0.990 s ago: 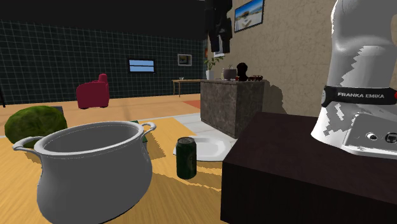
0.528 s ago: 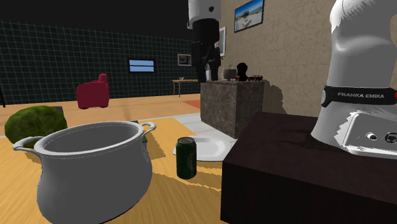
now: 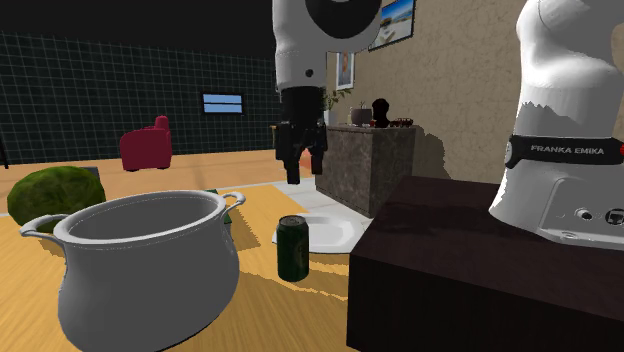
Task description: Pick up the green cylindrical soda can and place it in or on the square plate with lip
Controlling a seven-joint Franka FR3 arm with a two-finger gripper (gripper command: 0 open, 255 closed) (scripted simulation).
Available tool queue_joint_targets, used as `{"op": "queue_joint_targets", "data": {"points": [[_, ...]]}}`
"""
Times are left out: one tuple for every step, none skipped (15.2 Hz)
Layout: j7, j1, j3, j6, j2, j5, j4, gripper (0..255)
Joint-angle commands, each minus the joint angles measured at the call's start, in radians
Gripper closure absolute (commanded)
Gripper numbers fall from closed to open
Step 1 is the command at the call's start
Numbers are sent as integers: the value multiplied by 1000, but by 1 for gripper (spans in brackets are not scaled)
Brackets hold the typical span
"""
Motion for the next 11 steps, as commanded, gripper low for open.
{"op": "queue_joint_targets", "data": {"points": [[5, 5, 3, 75, 98, -4, 29, 0], [11, 10, 4, 106, 144, -6, 47, 0], [16, 16, 4, 136, 190, -8, 65, 0], [21, 23, 4, 164, 236, -10, 86, 0], [22, 26, 3, 173, 252, -10, 93, 0], [24, 29, 0, 187, 268, -14, 96, 0], [27, 32, -3, 200, 285, -17, 99, 0], [29, 36, -7, 213, 302, -21, 103, 0], [31, 39, -10, 227, 319, -24, 107, 0], [33, 43, -14, 240, 336, -26, 111, 0], [35, 46, -17, 252, 353, -29, 115, 0]]}}
